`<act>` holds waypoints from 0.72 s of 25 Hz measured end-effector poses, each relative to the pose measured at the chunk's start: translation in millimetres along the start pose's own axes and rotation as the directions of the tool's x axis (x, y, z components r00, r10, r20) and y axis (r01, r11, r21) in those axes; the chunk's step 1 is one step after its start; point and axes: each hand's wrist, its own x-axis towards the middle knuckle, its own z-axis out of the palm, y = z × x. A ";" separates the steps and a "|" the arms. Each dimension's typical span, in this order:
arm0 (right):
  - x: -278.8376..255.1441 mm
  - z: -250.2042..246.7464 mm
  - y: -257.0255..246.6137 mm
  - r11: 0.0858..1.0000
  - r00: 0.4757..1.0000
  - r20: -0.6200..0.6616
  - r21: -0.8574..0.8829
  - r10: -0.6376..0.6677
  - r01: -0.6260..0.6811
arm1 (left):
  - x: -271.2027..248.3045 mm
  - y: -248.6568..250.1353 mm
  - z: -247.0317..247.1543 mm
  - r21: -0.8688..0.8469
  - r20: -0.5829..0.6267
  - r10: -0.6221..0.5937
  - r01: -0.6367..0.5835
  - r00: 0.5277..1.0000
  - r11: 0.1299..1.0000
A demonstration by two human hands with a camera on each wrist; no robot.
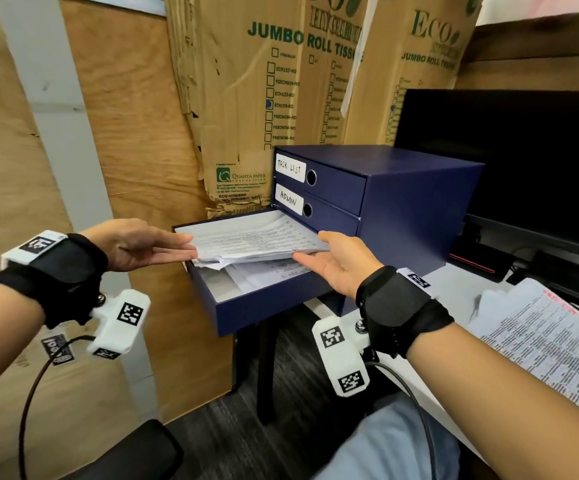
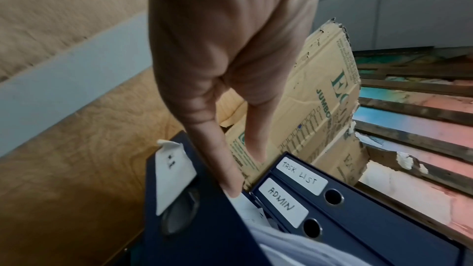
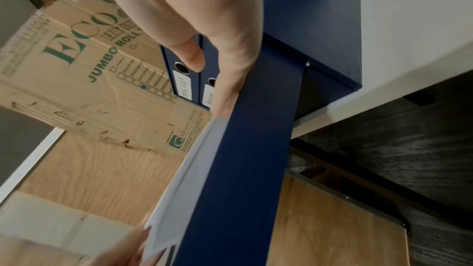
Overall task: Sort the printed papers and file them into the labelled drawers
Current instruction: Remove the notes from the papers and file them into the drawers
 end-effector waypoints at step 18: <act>-2.5 20.8 48.2 -0.181 0.729 0.683 -0.712 0.046 0.679 | 18.3 20.5 82.4 0.306 0.000 -0.092 0.087 0.996 0.948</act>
